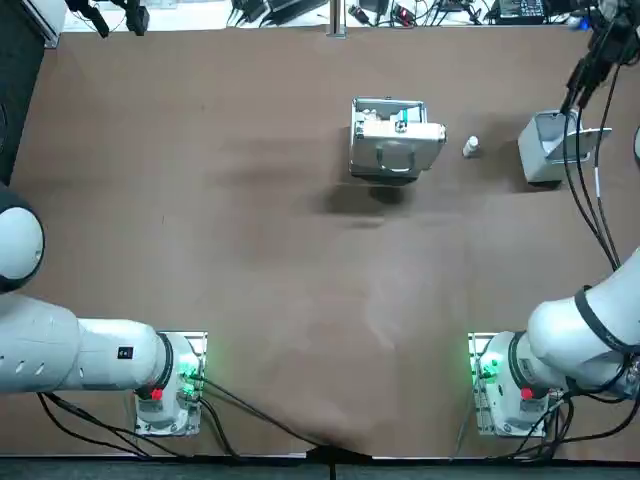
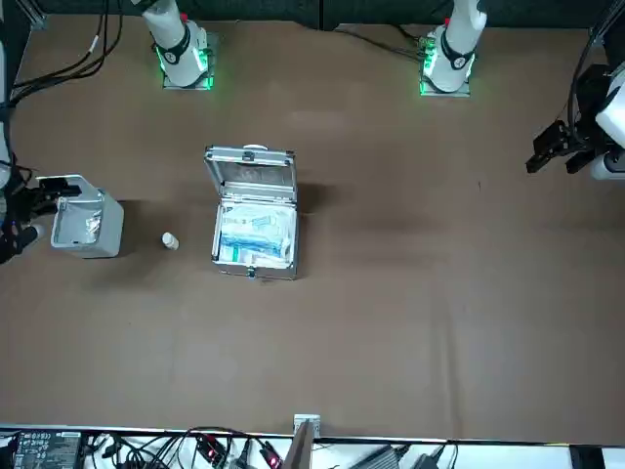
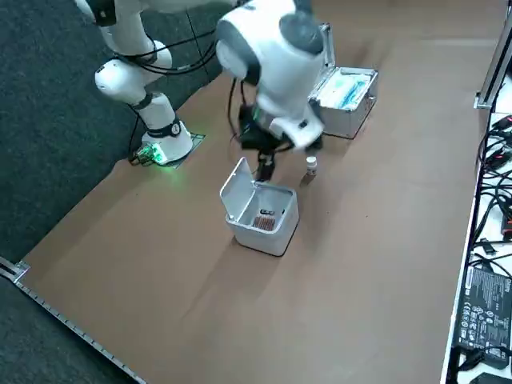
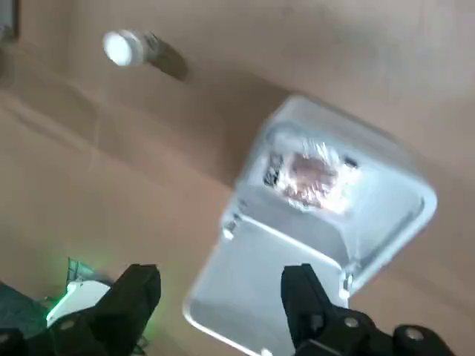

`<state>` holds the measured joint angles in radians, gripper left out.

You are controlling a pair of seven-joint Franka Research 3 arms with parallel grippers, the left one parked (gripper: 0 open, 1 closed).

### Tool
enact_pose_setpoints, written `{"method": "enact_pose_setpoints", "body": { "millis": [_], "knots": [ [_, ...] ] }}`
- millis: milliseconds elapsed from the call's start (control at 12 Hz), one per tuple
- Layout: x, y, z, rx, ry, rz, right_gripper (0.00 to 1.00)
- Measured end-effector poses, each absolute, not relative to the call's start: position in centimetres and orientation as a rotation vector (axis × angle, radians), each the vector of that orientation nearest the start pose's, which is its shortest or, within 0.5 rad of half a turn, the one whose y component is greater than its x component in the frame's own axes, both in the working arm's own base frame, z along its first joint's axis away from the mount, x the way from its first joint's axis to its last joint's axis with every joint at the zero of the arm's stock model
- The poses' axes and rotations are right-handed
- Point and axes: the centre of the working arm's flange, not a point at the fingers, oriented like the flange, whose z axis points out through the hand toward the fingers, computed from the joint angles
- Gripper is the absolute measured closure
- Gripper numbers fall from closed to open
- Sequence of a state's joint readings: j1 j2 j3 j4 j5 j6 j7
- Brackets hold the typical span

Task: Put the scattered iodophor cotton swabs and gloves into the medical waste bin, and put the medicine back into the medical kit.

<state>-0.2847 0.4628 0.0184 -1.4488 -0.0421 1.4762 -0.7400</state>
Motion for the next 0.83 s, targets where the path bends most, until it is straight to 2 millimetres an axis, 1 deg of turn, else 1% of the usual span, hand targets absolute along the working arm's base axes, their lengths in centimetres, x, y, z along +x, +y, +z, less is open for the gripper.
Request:
{"method": "enact_pose_setpoints", "body": {
  "millis": [167, 250, 417, 583, 833],
  "knots": [
    [63.1, -12.8, 40.7, -2.851, -0.752, 0.555, 0.00],
    [63.7, -10.3, 40.8, -2.870, -0.763, 0.546, 0.00],
    [64.4, -5.9, 40.1, -2.912, -0.742, 0.538, 0.01],
    [64.7, -3.1, 38.6, -2.949, -0.695, 0.514, 0.01],
    [64.7, -0.8, 35.5, -2.996, -0.564, 0.416, 0.01]
  ]
}}
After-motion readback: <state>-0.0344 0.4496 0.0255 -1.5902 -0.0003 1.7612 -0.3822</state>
